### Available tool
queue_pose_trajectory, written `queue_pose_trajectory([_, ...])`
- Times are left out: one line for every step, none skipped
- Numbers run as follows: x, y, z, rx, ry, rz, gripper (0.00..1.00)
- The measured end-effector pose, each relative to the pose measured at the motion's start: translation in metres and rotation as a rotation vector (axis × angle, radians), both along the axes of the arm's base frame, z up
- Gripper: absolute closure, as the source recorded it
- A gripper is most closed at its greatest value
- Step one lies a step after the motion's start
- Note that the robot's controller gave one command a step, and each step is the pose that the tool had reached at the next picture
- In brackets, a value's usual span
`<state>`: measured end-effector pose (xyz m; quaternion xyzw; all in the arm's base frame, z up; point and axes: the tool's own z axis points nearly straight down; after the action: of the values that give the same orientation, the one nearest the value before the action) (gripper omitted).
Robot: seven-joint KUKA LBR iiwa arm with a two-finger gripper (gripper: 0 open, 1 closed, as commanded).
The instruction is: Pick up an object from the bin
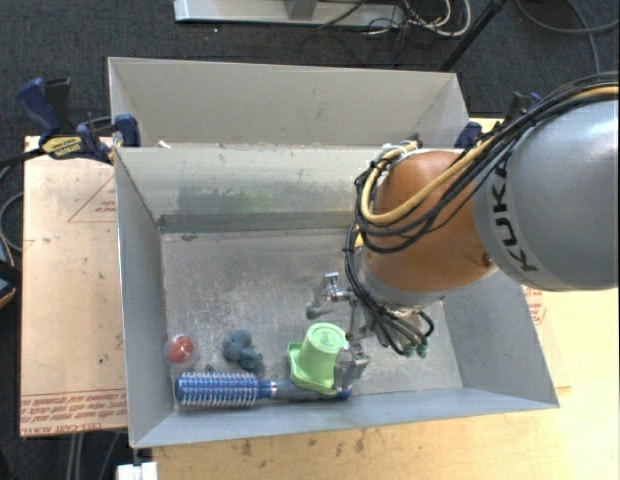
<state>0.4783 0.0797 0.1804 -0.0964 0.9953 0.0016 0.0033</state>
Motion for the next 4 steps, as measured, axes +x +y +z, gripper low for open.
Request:
queue_pose_trajectory([0.012,-0.028,-0.057,-0.004,0.009,0.28,0.0])
queue_pose_trajectory([0.004,-0.022,-0.016,-0.004,0.001,0.46,0.0])
queue_pose_trajectory([0.004,-0.008,-0.077,-0.003,0.002,0.571,0.0])
queue_pose_trajectory([0.01,-0.033,-0.1,-0.006,-0.016,0.619,0.0])
